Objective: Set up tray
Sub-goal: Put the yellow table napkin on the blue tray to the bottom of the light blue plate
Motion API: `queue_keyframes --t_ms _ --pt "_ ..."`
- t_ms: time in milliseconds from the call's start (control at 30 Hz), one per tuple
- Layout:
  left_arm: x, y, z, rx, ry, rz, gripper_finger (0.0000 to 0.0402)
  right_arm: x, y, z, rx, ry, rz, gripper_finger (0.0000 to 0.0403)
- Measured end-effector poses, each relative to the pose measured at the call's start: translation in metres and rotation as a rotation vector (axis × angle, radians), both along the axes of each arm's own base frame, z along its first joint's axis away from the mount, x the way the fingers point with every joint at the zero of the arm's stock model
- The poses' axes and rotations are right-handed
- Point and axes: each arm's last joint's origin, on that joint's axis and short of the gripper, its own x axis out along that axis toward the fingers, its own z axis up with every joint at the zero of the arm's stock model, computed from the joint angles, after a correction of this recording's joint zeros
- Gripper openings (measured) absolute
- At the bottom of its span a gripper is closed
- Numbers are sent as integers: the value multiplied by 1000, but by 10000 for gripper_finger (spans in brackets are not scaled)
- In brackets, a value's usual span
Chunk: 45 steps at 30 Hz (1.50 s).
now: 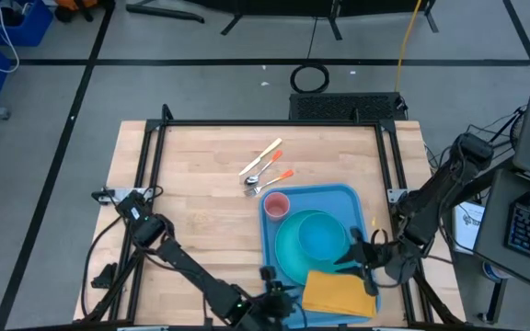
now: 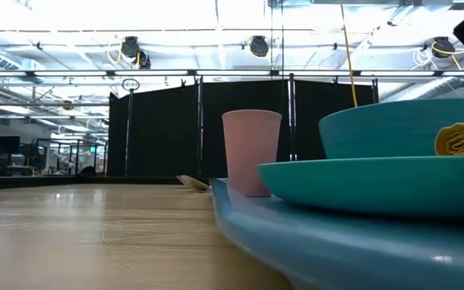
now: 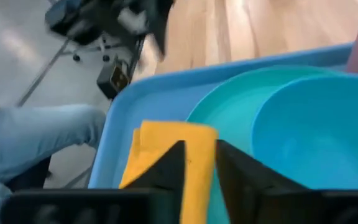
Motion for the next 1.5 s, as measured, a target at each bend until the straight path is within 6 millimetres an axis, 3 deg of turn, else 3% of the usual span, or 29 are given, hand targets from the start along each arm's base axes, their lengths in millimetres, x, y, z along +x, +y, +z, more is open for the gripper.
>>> queue_keyframes --t_ms 100,233,467,567,733,933,1167,1500 --pt "-12 5 -6 -5 68 87 75 0 9 -5 -11 22 15 18" --pt "-23 15 -14 -61 124 222 11 4 23 -14 3 104 21 3" --pt "-35 31 -21 -117 245 372 4 19 51 -33 -13 343 -7 0" --pt "-39 42 -29 -193 359 456 3 24 61 -35 -47 440 -37 0" --pt "-39 45 -46 -223 362 457 4 31 76 -32 -28 472 -31 0" --pt "-38 39 -61 -277 358 380 4 29 76 -39 -16 529 -71 0" --pt "-33 45 -72 -321 326 355 3 33 76 -49 -20 574 -90 0" --pt "-25 45 -74 -333 283 312 4 44 71 -61 -63 588 -114 0"
